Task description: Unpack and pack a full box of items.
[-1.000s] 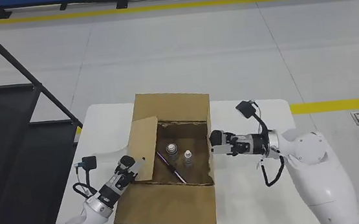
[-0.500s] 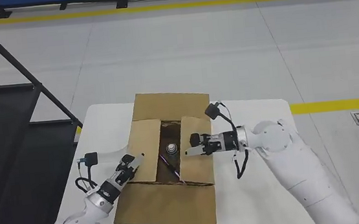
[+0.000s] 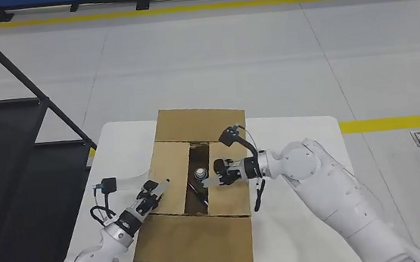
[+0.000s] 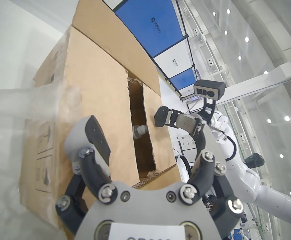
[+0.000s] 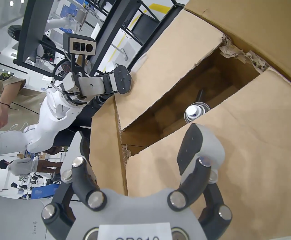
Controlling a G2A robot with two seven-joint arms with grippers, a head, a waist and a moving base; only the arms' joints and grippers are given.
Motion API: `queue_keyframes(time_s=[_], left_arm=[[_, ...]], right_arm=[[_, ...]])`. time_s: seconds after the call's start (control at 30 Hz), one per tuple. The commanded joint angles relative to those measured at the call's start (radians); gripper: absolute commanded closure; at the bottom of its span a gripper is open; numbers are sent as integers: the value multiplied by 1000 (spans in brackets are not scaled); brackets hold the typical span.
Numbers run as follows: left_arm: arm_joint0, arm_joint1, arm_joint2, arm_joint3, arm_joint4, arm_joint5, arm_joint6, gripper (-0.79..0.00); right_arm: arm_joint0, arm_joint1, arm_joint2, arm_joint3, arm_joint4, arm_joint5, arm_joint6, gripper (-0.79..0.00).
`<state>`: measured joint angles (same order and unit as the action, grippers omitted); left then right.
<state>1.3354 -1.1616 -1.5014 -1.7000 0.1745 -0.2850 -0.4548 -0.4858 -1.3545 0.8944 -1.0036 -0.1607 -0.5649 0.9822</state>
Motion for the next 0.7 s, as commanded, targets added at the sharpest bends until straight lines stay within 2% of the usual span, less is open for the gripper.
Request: queue_keyframes(time_s=[0.0, 0.2, 0.4, 0.53, 0.67], left_arm=[[-2, 0, 2, 3, 2, 2, 1, -785], [0, 1, -2, -2, -7, -1, 7, -785], [37, 8, -50, -71, -52, -20, -6, -785], [71, 15, -118, -127, -98, -33, -21, -785], [120, 28, -235, -143, -182, -44, -87, -785]], right_arm=[[1, -1, -6, -3, -11, 16, -6, -785], [0, -1, -13, -12, -20, 27, -12, -785], [-10, 6, 4, -34, -16, 7, -24, -785], [-22, 14, 30, -59, -15, -15, -57, -785], [-56, 29, 76, -109, -13, -58, -118, -785]])
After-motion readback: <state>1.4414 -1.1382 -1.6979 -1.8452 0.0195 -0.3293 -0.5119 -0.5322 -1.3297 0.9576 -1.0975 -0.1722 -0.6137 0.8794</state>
